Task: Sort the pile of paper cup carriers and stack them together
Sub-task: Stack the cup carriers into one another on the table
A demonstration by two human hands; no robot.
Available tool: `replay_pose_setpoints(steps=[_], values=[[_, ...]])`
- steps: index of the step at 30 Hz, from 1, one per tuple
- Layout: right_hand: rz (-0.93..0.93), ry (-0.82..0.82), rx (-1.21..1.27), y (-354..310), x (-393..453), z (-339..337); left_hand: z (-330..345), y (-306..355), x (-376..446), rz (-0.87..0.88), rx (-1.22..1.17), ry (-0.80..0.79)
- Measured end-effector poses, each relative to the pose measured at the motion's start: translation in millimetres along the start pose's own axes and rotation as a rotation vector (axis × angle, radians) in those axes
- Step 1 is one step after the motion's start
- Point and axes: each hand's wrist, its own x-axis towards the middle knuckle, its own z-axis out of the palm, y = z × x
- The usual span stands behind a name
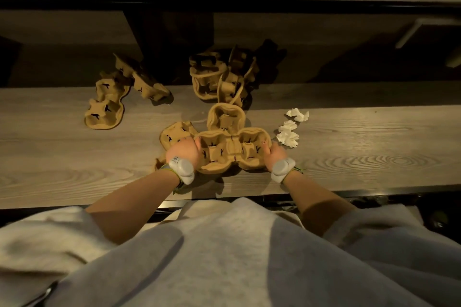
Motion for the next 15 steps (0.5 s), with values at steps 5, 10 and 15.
replay_pose_setpoints(steps=[5,10,15], values=[[0.021,0.000,0.038,1.9,2.8,-0.1,-19.8,-9.2,26.2,0.133,-0.033,0.060],[0.073,0.053,0.171,-10.4,6.4,-5.6,-53.6,3.0,66.5,0.013,-0.083,-0.111],[0.094,0.148,0.285,-20.3,10.0,-7.8,-89.0,28.7,113.8,-0.350,-0.965,-0.230]])
